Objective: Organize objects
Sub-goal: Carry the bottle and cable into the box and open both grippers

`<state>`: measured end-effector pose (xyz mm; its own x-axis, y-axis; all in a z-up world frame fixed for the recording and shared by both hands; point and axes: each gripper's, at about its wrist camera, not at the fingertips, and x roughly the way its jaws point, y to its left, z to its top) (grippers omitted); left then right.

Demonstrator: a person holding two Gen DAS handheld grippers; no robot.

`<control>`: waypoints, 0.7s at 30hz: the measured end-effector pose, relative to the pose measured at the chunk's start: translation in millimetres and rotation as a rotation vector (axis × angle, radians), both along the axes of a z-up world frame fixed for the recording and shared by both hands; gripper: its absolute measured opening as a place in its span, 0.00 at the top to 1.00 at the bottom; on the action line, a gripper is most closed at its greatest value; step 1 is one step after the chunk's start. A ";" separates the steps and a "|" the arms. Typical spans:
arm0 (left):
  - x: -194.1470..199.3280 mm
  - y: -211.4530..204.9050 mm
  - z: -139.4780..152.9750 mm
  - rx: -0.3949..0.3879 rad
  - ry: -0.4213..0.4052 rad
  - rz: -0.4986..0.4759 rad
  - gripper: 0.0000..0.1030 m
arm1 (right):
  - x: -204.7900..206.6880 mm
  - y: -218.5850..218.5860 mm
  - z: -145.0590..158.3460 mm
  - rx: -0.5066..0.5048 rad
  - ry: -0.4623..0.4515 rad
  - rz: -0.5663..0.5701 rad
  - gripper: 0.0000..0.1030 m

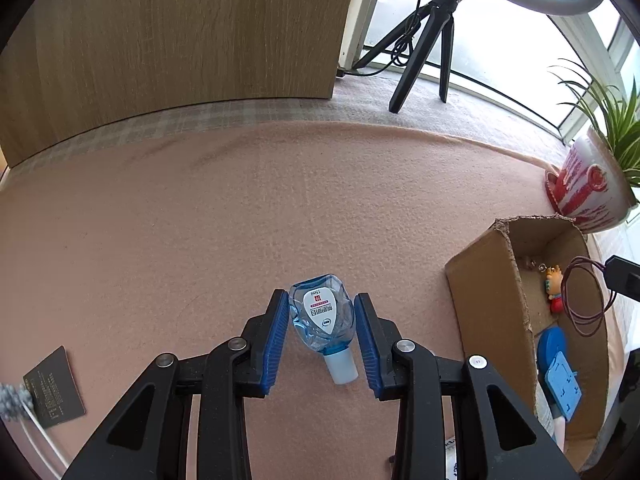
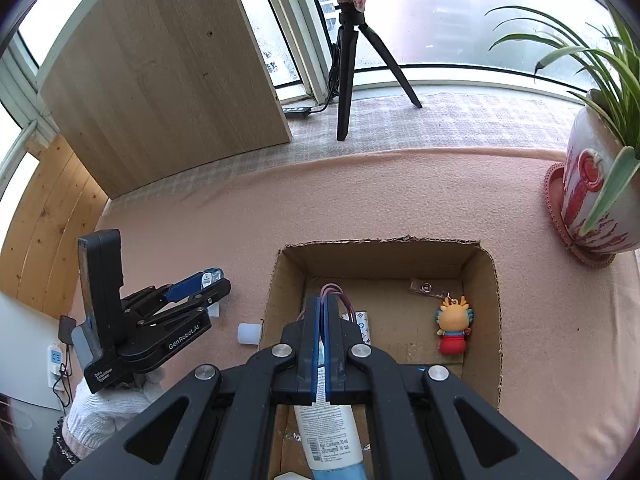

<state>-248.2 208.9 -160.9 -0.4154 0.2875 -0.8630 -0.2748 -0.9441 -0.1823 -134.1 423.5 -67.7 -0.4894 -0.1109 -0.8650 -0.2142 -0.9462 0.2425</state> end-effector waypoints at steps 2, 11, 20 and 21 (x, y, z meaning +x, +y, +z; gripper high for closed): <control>4.6 1.6 12.1 0.016 0.017 -0.011 0.65 | 6.3 3.3 -1.2 0.007 -0.001 -0.006 0.98; 33.5 34.2 70.5 0.124 0.080 -0.114 0.65 | 31.2 13.8 -9.5 -0.002 -0.019 -0.030 0.98; 59.4 78.0 83.3 0.119 0.084 -0.207 0.65 | 50.8 20.3 -9.4 0.003 -0.019 -0.042 0.98; 61.2 81.4 83.3 0.114 0.086 -0.214 0.65 | 52.7 21.5 -9.4 0.002 -0.019 -0.045 0.98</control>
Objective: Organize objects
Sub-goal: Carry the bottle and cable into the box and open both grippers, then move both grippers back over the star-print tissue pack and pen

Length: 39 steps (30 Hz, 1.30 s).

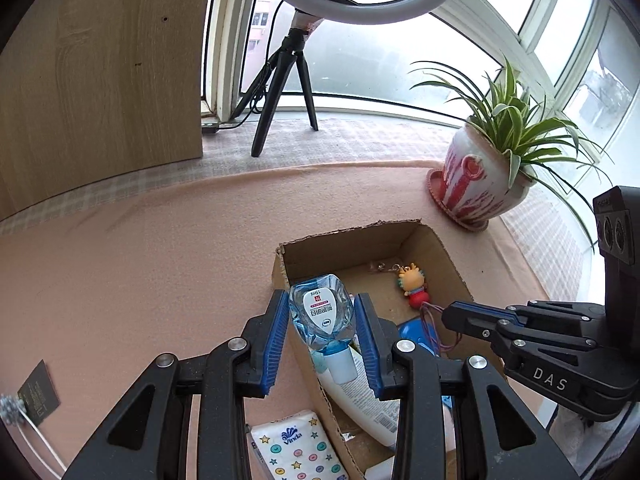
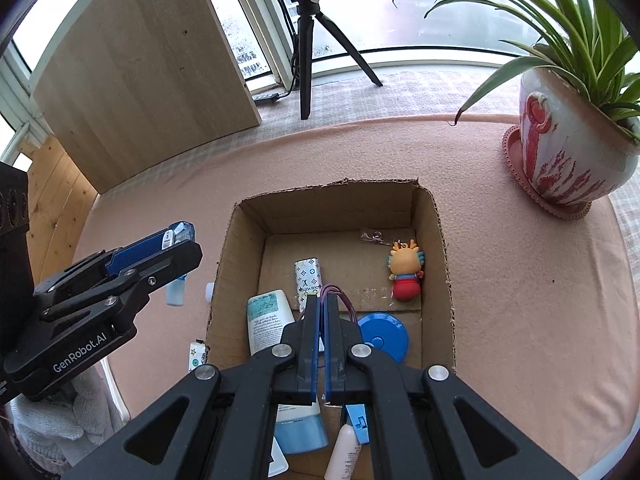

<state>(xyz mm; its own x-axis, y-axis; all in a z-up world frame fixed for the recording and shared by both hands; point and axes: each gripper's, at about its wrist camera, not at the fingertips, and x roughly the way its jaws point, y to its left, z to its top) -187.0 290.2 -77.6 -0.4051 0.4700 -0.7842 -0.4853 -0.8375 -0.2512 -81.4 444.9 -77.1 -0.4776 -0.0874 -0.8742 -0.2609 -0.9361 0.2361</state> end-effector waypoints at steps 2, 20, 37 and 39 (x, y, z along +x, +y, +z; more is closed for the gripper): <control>4.0 6.4 1.1 -0.008 0.003 -0.014 0.65 | 3.6 2.6 -0.2 -0.001 -0.001 -0.005 0.98; 13.8 -9.8 8.4 -0.024 0.003 -0.014 0.49 | 19.3 1.5 9.2 0.000 0.019 -0.032 0.79; -3.0 -83.2 -45.0 -0.073 -0.100 -0.124 0.50 | 50.0 -104.1 12.1 -0.186 0.032 0.060 0.79; -2.7 -72.1 -55.8 -0.075 -0.129 -0.181 0.54 | 63.6 -118.4 5.6 -0.218 0.026 0.053 0.79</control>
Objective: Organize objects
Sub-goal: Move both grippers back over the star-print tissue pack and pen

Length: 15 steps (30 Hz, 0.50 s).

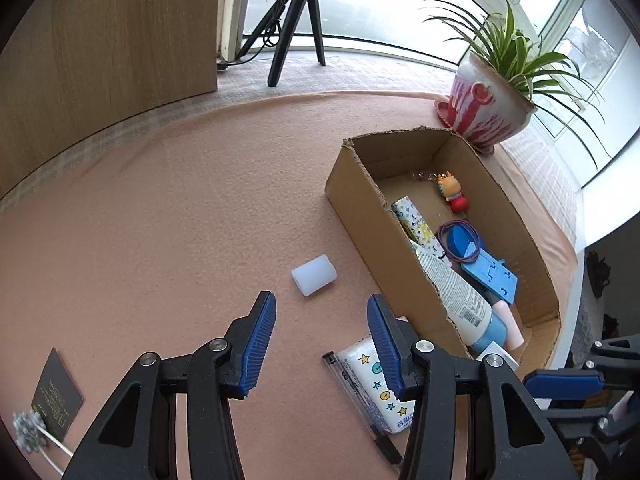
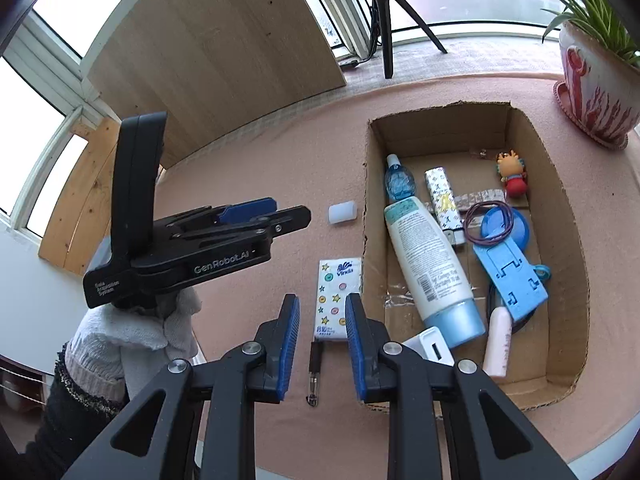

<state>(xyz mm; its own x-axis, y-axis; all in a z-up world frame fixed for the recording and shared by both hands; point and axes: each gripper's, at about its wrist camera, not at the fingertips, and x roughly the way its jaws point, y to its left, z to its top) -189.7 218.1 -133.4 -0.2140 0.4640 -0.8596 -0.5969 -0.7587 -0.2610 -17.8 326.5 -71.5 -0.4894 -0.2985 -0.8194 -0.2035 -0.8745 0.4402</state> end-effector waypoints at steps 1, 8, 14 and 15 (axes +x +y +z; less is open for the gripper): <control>0.5 5.2 -6.0 -0.009 -0.010 -0.025 0.56 | 6.5 -6.8 -3.3 -0.017 -0.005 -0.002 0.79; 13.3 32.4 -30.9 -0.016 -0.099 -0.212 0.65 | 35.3 -40.1 -34.9 -0.073 -0.066 -0.052 0.79; 44.2 27.4 -29.0 -0.044 -0.078 -0.342 0.68 | 50.2 -37.1 -60.4 -0.132 -0.100 -0.168 0.79; 50.2 24.2 -29.5 -0.042 -0.086 -0.359 0.68 | 52.0 -36.7 -63.8 -0.146 -0.102 -0.183 0.79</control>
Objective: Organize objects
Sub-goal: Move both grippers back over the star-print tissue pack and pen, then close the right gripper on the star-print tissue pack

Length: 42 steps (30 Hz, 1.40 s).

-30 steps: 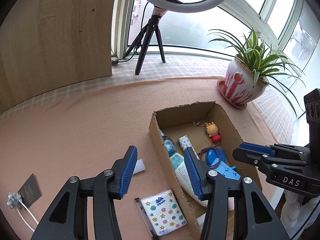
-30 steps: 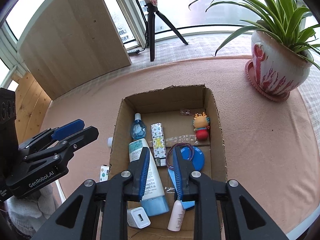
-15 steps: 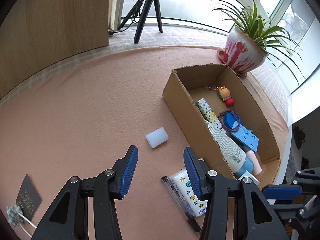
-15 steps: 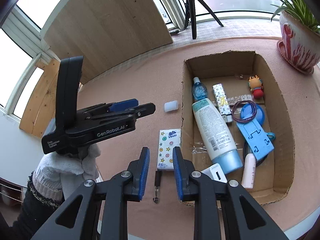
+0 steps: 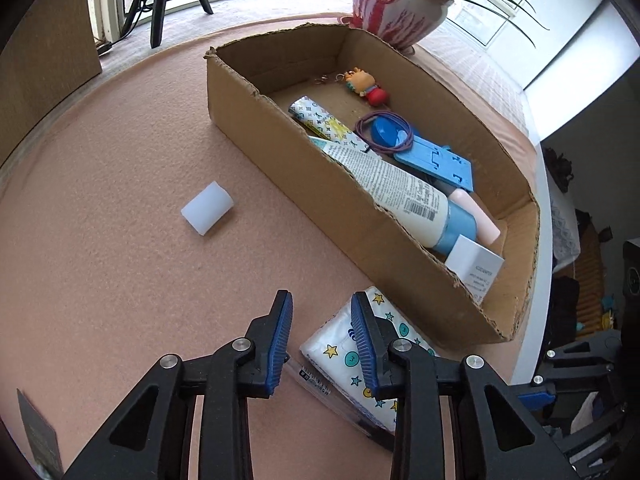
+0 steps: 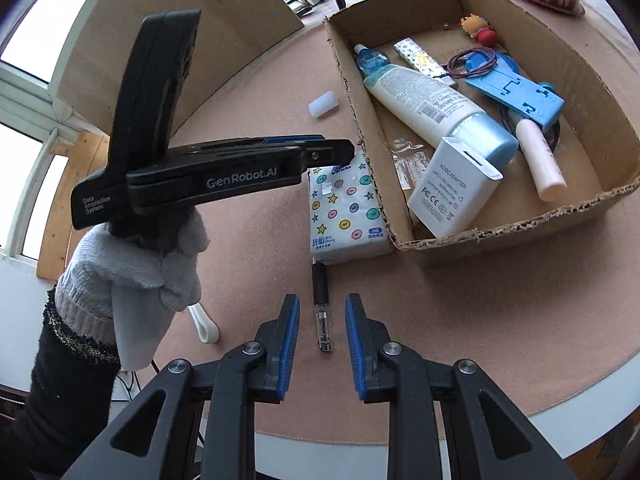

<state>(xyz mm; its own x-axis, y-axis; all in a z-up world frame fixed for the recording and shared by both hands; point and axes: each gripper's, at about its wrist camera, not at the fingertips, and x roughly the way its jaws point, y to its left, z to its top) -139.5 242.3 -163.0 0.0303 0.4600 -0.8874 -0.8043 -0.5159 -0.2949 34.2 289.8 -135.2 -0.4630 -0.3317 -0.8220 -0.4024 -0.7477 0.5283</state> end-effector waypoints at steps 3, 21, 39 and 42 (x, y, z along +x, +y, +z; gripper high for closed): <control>13.0 -11.7 0.1 0.009 -0.017 -0.011 0.68 | 1.4 -2.4 -8.7 0.012 -0.012 -0.027 0.79; 38.6 -81.3 5.5 0.078 -0.078 0.081 0.67 | -24.9 -16.7 -10.0 0.077 0.012 0.009 0.72; 40.0 -80.8 -4.1 0.084 -0.097 0.096 0.64 | -61.6 -23.1 -10.3 0.166 0.007 -0.006 0.59; 39.9 -85.3 -4.6 0.093 -0.098 0.105 0.63 | -63.4 -21.6 -10.7 0.152 0.000 -0.004 0.58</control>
<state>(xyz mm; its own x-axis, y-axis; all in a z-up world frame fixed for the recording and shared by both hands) -99.6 157.0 -167.5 0.0617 0.5450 -0.8362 -0.7125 -0.5627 -0.4192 -29.2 268.2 -145.9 -0.4636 -0.2013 -0.8629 -0.4056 -0.8176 0.4087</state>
